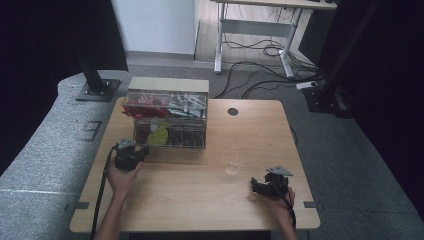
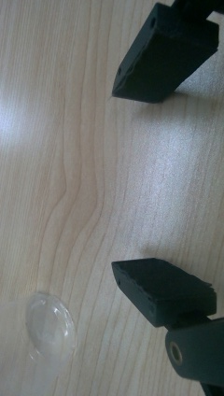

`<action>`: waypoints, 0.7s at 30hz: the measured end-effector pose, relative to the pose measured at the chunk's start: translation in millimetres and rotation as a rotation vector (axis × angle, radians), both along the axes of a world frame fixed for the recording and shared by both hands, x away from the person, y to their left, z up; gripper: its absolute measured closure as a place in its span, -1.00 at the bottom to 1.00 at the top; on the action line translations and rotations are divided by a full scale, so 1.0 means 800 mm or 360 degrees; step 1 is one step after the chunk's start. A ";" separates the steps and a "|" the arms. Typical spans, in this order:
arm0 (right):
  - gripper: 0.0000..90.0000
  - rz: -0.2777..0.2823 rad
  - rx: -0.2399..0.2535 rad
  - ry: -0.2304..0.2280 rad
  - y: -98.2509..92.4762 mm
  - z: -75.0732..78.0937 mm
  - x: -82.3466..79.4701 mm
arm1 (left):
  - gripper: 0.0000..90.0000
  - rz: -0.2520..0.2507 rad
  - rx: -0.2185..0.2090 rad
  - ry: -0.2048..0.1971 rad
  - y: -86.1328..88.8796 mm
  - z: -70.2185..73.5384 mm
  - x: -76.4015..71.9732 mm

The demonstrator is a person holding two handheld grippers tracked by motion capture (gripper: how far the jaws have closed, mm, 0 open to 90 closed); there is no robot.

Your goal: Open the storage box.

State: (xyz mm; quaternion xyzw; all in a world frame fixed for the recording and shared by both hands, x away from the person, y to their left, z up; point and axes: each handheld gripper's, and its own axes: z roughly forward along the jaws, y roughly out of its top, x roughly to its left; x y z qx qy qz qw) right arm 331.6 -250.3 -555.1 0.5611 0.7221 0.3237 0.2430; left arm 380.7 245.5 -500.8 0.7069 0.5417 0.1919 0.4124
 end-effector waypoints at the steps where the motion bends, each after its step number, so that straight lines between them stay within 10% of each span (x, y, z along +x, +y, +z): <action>1: -0.68 0.0000 0.0000 0.0000 0.000 0.000 0.000 | 1.00 0.0005 0.0000 -0.0002 0.000 0.000 0.000; 21: -0.68 0.0000 -0.0001 0.0000 0.000 0.000 0.000 | 1.00 0.0032 -0.0025 -0.0034 0.003 0.001 -0.003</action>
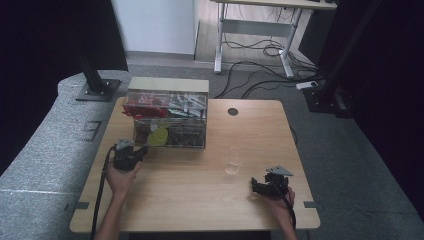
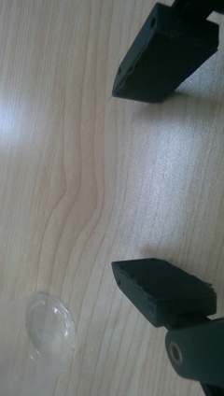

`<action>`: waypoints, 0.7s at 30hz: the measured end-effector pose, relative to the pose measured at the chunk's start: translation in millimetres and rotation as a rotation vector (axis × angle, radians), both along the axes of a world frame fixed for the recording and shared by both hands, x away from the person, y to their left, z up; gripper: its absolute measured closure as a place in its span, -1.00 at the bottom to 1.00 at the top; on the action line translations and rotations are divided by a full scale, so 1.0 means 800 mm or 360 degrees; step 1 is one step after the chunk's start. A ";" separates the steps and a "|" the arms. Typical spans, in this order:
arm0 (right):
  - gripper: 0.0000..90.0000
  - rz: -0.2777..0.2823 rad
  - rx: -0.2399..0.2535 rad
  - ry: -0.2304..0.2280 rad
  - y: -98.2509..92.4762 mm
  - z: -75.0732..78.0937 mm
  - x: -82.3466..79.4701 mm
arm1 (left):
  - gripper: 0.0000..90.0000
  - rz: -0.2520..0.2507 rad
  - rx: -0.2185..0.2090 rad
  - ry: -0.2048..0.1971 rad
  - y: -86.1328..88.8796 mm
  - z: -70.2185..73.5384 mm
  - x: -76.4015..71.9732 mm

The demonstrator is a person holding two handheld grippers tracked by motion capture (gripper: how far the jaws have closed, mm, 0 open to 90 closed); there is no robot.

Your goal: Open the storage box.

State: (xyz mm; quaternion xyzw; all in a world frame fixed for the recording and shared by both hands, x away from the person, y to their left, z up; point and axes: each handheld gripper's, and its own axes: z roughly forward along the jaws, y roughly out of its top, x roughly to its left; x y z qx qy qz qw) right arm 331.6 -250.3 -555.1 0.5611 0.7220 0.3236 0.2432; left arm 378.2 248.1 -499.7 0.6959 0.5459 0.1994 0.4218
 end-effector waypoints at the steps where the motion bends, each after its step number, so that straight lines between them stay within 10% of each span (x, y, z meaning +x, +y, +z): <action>1: -0.68 0.0000 0.0000 0.0000 0.000 0.000 0.000 | 1.00 0.0000 0.0000 0.0000 0.000 0.000 0.000; 21: -0.68 0.0000 -0.0002 -0.0002 0.000 0.000 0.000 | 1.00 0.0005 -0.0026 -0.0033 0.004 0.008 -0.003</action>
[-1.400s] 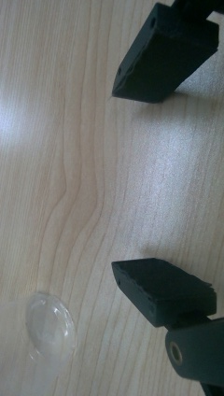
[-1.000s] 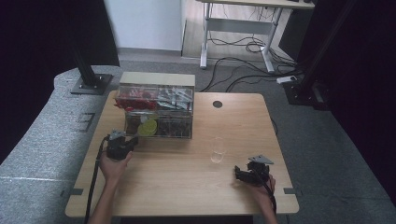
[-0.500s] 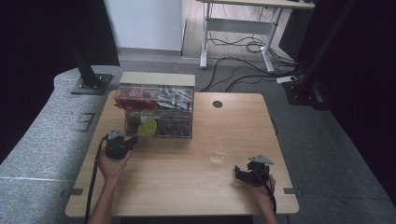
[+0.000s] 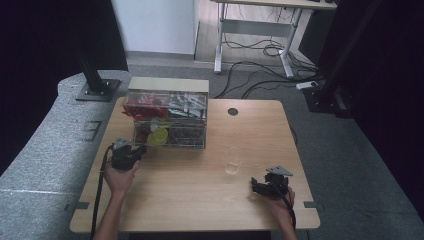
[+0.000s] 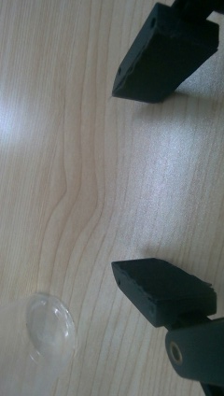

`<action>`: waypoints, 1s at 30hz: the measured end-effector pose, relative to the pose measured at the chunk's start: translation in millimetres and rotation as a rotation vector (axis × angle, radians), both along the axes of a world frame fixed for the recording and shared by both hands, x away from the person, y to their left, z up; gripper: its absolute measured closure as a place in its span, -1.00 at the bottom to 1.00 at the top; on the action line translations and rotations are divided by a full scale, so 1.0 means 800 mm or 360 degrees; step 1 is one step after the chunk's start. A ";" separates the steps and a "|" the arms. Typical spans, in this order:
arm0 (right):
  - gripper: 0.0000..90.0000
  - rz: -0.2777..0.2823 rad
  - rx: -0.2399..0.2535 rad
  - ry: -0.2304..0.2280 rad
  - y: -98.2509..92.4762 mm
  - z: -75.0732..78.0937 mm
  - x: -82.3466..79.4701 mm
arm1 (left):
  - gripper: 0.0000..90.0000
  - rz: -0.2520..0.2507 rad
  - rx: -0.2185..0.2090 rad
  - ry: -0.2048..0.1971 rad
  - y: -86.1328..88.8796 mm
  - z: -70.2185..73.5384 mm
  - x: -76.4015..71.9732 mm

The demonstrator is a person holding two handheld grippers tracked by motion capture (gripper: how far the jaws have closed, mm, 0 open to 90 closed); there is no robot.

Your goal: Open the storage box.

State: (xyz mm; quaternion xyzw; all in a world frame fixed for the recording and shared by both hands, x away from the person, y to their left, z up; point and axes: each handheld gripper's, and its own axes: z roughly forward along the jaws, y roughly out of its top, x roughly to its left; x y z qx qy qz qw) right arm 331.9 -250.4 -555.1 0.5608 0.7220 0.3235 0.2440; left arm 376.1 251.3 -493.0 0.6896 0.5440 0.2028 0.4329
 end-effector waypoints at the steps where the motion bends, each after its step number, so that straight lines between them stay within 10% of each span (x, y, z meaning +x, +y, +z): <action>1: -0.68 0.0000 0.0001 0.0000 0.000 0.000 0.000 | 1.00 0.0001 0.0000 0.0001 0.000 0.000 0.000; 30: -0.68 -0.0020 0.0003 0.0002 0.000 0.000 0.000 | 1.00 -0.0019 -0.0001 -0.0048 -0.006 0.047 0.008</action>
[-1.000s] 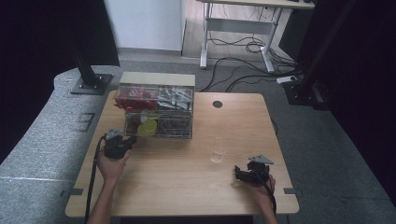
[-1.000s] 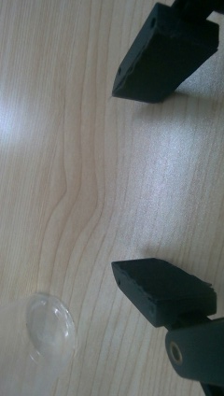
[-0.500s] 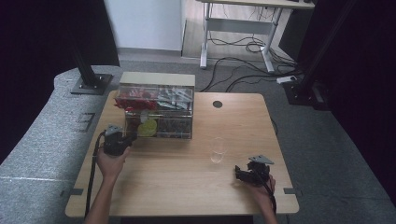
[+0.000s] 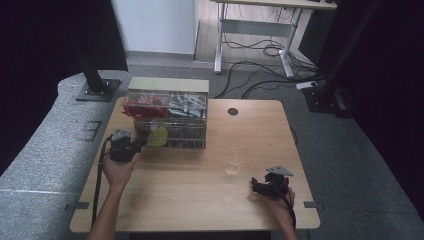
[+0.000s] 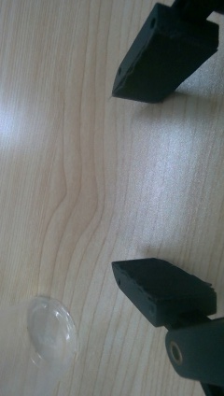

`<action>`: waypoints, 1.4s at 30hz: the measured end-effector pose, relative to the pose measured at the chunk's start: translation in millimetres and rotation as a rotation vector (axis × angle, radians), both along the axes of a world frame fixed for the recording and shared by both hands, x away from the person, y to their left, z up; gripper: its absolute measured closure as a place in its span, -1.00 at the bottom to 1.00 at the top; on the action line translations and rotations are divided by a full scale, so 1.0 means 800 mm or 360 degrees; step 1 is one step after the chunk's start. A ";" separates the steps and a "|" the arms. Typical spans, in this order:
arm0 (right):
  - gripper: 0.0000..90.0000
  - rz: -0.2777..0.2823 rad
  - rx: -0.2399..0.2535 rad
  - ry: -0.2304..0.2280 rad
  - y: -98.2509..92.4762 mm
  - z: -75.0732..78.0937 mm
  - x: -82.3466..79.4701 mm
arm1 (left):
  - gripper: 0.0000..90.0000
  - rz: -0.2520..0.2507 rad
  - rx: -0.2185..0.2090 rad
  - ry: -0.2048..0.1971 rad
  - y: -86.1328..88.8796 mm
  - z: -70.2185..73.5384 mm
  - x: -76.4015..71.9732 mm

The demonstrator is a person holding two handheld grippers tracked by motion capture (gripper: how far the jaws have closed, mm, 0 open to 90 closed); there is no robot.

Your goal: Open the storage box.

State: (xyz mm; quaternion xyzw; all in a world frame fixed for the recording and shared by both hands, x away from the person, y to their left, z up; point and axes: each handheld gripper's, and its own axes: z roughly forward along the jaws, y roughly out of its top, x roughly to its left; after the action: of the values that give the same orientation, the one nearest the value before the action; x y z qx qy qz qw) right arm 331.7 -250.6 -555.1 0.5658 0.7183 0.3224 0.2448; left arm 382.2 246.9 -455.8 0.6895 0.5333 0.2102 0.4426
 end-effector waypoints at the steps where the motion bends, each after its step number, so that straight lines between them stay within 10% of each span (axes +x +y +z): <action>1: -0.68 0.0001 0.0000 0.0001 0.000 0.000 0.000 | 1.00 -0.0001 0.0002 0.0001 0.000 0.002 0.001; 42: -0.68 0.0001 0.0000 0.0000 0.000 0.000 0.000 | 1.00 0.0025 0.0011 -0.0053 -0.004 0.051 0.025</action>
State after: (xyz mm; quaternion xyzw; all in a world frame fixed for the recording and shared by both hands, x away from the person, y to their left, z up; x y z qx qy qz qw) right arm 331.8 -250.6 -555.1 0.5656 0.7185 0.3223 0.2447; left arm 402.5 243.4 -414.8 0.6833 0.5306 0.2269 0.4474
